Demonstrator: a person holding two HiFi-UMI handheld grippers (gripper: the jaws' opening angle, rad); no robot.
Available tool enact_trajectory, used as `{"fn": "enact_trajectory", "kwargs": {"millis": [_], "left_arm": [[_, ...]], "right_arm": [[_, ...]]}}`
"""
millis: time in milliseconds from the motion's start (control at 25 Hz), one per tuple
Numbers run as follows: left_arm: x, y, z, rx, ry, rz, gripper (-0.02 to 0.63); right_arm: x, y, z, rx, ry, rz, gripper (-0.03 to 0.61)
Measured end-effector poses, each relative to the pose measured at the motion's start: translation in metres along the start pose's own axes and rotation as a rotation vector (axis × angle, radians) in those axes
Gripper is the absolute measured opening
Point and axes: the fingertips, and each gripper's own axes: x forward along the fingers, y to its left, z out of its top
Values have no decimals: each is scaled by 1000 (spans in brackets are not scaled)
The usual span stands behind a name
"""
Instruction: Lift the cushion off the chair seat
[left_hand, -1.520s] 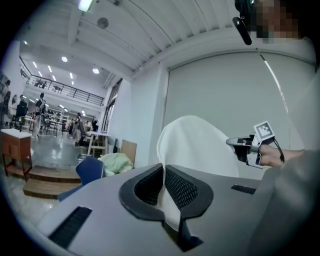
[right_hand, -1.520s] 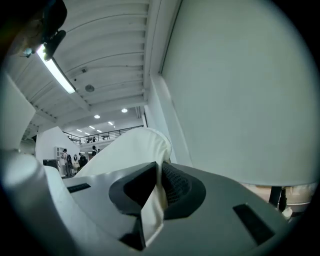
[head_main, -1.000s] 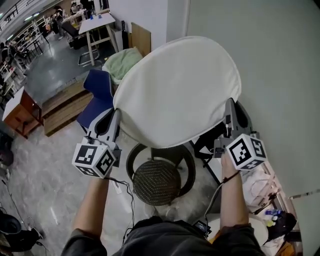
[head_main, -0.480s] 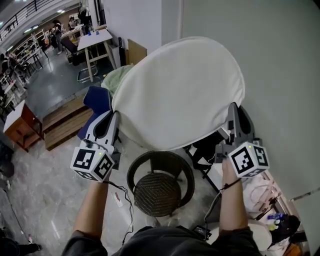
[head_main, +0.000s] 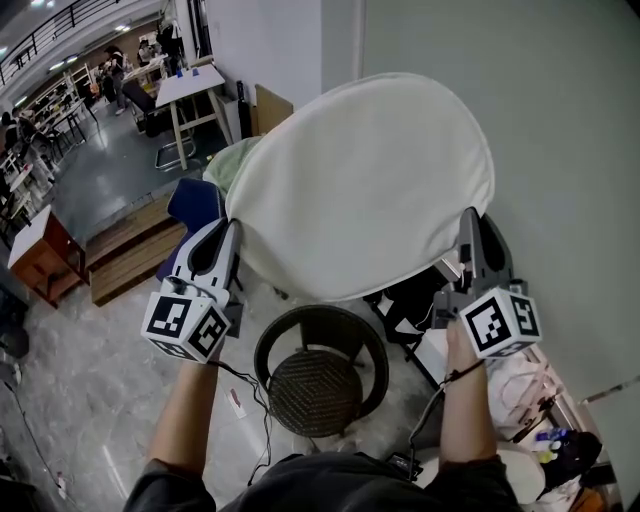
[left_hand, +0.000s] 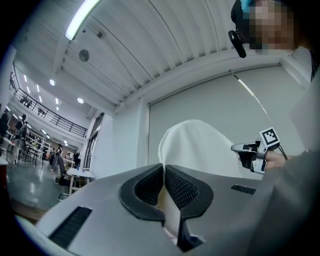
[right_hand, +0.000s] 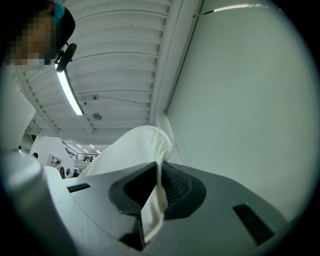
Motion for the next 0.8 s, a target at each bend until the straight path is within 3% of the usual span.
{"fn": "enact_trajectory", "kwargs": {"millis": [800], "left_arm": [[-9,-9,5,-15,-8,-2,23]], "right_arm": [[-11,3,12,-32,-2,5,38]]}}
